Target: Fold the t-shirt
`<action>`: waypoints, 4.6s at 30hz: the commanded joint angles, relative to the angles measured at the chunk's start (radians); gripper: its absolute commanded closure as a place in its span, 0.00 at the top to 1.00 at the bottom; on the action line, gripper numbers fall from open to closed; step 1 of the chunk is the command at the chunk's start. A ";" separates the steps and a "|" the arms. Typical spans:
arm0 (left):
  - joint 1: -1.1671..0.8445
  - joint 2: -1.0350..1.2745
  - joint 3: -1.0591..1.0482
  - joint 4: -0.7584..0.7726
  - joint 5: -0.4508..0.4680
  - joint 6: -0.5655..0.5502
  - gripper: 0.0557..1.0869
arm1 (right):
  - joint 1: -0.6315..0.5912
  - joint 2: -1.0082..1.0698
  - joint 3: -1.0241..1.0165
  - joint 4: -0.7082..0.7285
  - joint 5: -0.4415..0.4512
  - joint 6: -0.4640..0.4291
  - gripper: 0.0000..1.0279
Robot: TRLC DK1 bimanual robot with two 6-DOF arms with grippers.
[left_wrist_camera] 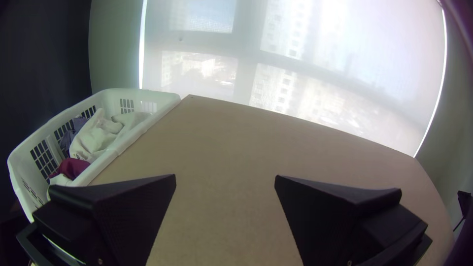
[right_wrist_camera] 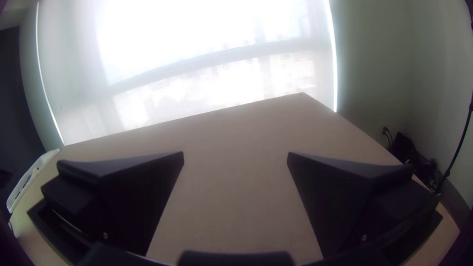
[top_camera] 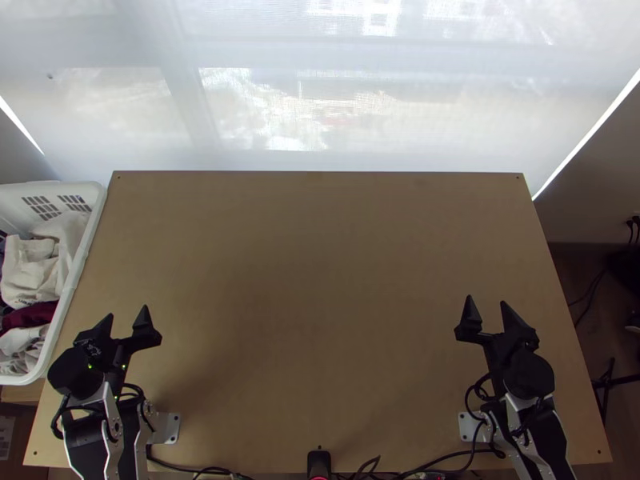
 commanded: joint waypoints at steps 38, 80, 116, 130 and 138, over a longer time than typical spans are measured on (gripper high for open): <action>0.000 0.000 0.000 0.000 0.001 0.000 0.95 | 0.000 0.000 0.000 0.000 0.000 0.000 0.95; 0.000 0.000 0.000 0.000 -0.001 0.000 0.95 | 0.058 0.697 0.954 -0.511 0.217 -0.198 0.95; 0.523 1.303 1.032 -0.193 -0.097 0.000 0.95 | 0.026 0.973 1.197 -0.738 0.080 -0.270 0.95; 0.611 1.882 1.224 -0.116 -0.234 0.112 0.95 | 0.049 1.005 1.200 -0.794 0.080 -0.357 0.95; 0.609 2.060 1.224 0.010 -0.277 0.144 0.95 | 0.052 1.005 1.191 -0.799 0.080 -0.380 0.95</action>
